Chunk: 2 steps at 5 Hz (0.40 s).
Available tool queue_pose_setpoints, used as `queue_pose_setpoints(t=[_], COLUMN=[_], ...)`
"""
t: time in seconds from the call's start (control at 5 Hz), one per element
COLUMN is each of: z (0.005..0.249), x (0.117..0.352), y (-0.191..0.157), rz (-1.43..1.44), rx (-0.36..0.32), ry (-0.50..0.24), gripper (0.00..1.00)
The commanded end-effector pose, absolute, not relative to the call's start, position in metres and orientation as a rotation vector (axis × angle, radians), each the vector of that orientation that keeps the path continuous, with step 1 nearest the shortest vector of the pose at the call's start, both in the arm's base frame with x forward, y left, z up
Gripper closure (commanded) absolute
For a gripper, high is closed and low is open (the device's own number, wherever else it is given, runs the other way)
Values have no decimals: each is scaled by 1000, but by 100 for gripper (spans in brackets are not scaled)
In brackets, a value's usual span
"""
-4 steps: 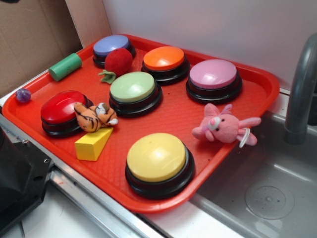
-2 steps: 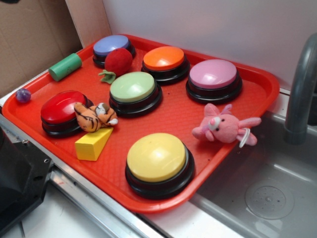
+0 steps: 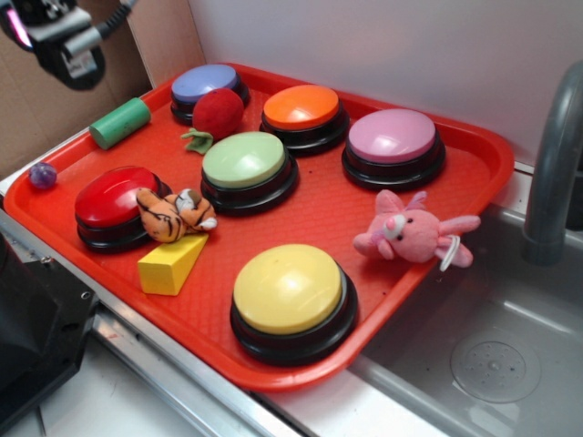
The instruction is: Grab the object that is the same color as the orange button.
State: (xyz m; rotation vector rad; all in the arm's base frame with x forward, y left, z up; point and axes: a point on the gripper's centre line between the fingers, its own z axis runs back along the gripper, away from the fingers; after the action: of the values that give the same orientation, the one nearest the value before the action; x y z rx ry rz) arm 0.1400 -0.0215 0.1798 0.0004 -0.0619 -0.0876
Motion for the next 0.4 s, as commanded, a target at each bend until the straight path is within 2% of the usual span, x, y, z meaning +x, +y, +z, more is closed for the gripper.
queue_pose_setpoints(t=[0.0,0.2], z=[135,117], x=[172,178], y=[-27,-28], rz=[-174,-204], rx=[54,99], ry=[-112,-106], gripper=[0,0])
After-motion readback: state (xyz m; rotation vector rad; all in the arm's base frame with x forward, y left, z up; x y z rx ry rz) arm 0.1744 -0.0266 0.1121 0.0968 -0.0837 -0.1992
